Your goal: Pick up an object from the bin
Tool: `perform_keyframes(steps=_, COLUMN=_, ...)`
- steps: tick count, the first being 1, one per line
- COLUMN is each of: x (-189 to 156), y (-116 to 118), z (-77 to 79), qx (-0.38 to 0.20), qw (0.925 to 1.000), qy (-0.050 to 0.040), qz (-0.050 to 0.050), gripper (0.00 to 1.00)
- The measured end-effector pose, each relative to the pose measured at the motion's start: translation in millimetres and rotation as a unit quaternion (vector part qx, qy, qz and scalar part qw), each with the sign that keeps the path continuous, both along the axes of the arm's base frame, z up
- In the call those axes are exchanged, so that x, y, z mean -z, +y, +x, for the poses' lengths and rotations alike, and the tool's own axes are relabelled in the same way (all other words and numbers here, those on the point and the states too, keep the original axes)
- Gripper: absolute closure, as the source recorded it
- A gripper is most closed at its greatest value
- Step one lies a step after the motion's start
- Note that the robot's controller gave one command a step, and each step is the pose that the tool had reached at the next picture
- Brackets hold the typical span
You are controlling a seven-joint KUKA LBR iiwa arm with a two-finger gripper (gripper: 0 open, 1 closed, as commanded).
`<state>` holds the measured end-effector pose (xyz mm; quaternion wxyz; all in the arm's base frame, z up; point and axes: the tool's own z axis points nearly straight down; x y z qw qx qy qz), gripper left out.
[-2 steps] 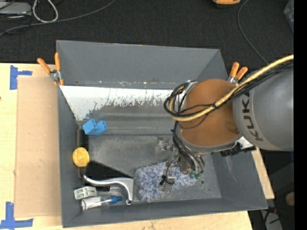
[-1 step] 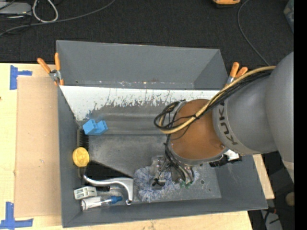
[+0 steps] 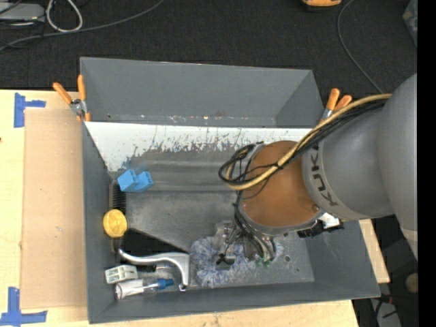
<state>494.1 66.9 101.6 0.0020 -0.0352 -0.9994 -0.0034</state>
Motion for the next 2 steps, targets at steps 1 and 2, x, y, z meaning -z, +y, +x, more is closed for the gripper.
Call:
perform_keyframes(steps=1, x=-64.4, y=5.5, z=6.2, qx=-0.007, qw=1.0, qy=0.0023, qz=0.0, gripper=1.0)
perform_keyframes(steps=2, x=-140.3, y=-4.2, z=8.6, qx=-0.02, qw=0.9998, qy=0.0064, qz=-0.001, gripper=1.0)
